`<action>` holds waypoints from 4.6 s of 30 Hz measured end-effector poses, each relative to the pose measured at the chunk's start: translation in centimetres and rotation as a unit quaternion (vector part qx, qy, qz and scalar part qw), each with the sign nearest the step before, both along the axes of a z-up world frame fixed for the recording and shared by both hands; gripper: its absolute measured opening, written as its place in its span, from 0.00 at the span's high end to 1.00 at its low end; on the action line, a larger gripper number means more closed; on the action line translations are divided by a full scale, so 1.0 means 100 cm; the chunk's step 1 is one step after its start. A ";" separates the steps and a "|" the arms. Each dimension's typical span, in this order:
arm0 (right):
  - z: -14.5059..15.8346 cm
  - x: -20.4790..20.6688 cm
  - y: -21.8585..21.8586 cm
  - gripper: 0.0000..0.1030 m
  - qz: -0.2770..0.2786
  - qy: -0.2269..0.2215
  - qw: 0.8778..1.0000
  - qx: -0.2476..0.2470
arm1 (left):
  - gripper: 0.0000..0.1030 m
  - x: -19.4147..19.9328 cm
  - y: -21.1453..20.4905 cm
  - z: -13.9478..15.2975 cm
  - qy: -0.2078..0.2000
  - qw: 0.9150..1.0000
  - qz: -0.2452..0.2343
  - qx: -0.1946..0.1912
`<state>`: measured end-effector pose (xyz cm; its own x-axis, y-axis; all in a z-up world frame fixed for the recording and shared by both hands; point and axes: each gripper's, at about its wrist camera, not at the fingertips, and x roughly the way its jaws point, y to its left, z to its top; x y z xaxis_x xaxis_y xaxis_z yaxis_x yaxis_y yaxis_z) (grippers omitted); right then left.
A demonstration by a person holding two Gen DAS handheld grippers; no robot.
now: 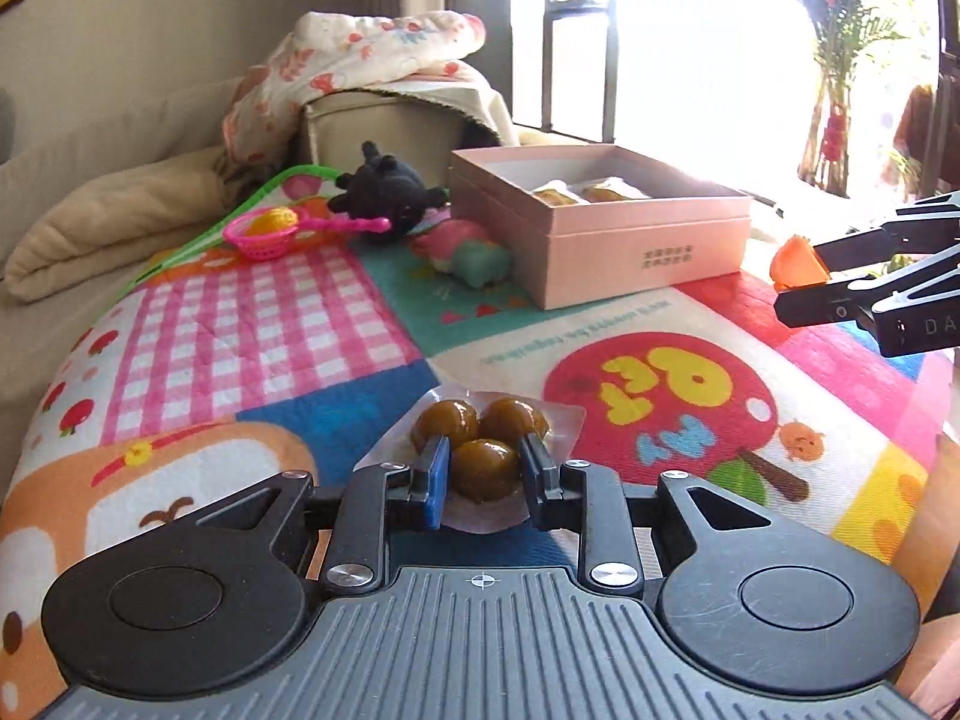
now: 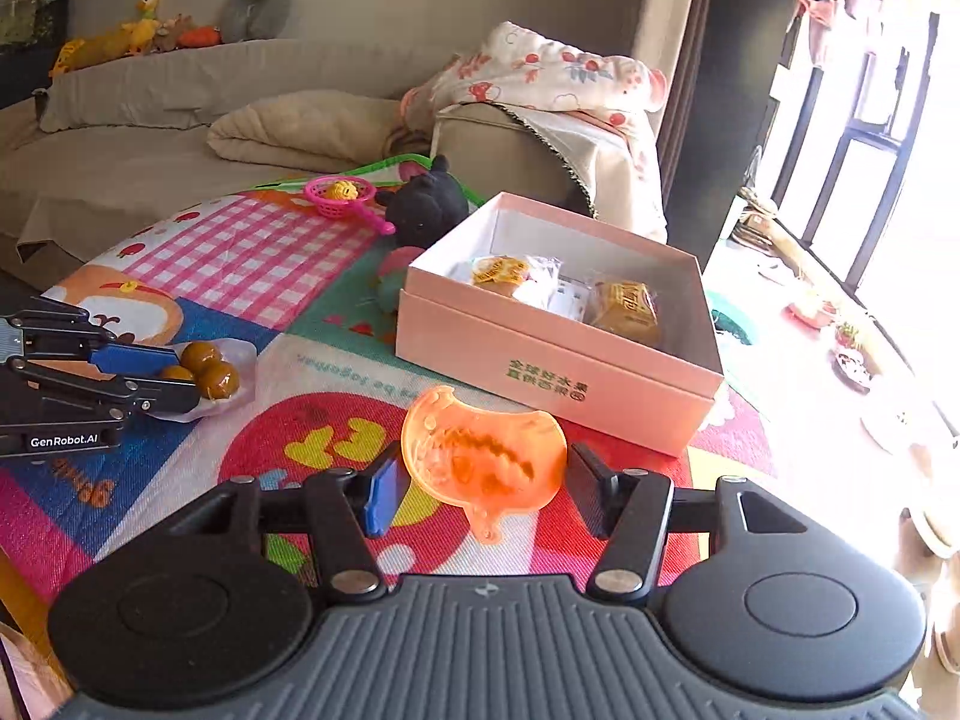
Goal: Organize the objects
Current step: 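Lower the fruit tray into the pink box and open the left gripper, then lower the orange toy into the pink box and open the right gripper, then grasp the black plush toy with the left gripper, then lift the black plush toy while the right gripper grasps the yellow corn toy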
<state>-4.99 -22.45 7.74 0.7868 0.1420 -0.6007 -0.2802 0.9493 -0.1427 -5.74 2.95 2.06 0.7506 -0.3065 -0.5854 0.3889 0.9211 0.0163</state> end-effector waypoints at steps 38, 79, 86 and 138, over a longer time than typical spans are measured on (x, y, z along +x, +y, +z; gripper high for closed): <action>-0.030 -0.031 -0.059 0.24 -0.021 0.022 0.998 0.054 | 0.70 0.058 -0.043 0.030 0.021 0.993 -0.008 -0.113; 0.027 0.128 0.020 0.03 0.016 -0.094 0.995 0.026 | 0.70 0.106 0.024 0.002 0.049 0.986 0.094 -0.127; -0.024 0.091 0.021 0.02 0.049 -0.062 0.996 0.041 | 0.70 0.173 0.054 0.020 0.025 0.970 0.177 -0.164; -0.039 0.086 0.014 0.00 0.034 -0.083 0.994 0.063 | 0.36 0.322 -0.012 0.026 0.111 0.984 0.058 -0.129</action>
<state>3.65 -21.06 3.86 0.8591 0.2644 -0.4383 -0.3274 0.9420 -0.0735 26.45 1.73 4.63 0.6511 -0.3870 -0.6529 0.2485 0.9215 -0.2984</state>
